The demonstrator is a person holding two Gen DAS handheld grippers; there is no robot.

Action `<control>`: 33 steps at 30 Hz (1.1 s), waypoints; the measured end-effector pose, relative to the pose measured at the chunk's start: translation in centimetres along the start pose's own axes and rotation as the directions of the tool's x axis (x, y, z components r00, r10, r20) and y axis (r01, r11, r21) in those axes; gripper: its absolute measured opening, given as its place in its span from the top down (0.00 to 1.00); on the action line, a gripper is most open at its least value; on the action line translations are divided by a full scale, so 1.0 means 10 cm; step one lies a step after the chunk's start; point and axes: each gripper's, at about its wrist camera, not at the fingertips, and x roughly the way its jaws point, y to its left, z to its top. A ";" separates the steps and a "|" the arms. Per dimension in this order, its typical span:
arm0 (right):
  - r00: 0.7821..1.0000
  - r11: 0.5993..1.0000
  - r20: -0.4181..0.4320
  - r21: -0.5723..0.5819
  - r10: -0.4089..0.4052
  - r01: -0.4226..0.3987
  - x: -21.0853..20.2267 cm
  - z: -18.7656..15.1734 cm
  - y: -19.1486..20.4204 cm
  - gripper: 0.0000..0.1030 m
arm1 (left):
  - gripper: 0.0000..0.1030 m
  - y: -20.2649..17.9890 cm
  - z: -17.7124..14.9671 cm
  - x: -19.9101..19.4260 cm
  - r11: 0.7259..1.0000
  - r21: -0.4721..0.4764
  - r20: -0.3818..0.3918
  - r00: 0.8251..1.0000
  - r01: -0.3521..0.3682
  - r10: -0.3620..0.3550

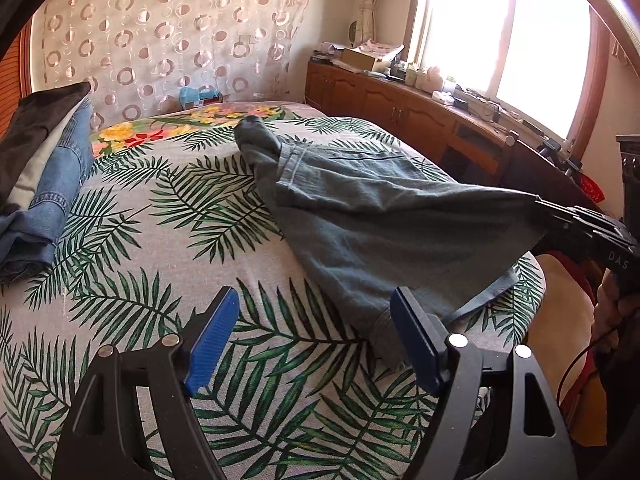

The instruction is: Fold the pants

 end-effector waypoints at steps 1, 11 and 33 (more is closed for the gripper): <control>1.000 1.000 -0.002 0.005 -0.001 0.001 -0.01 0.01 -0.03 0.93 | 0.24 -0.01 0.01 0.01 1.000 0.005 0.000 1.000 0.002 -0.002; 0.998 0.999 -0.055 0.039 -0.032 0.035 -0.09 -0.12 -0.16 0.93 | 0.24 -0.13 0.02 0.11 0.999 0.032 -0.018 1.000 0.011 -0.010; 0.992 0.994 -0.121 0.098 -0.030 0.042 0.02 -0.18 -0.31 0.77 | 0.24 -0.11 -0.08 0.25 1.000 0.022 -0.046 0.999 -0.008 0.009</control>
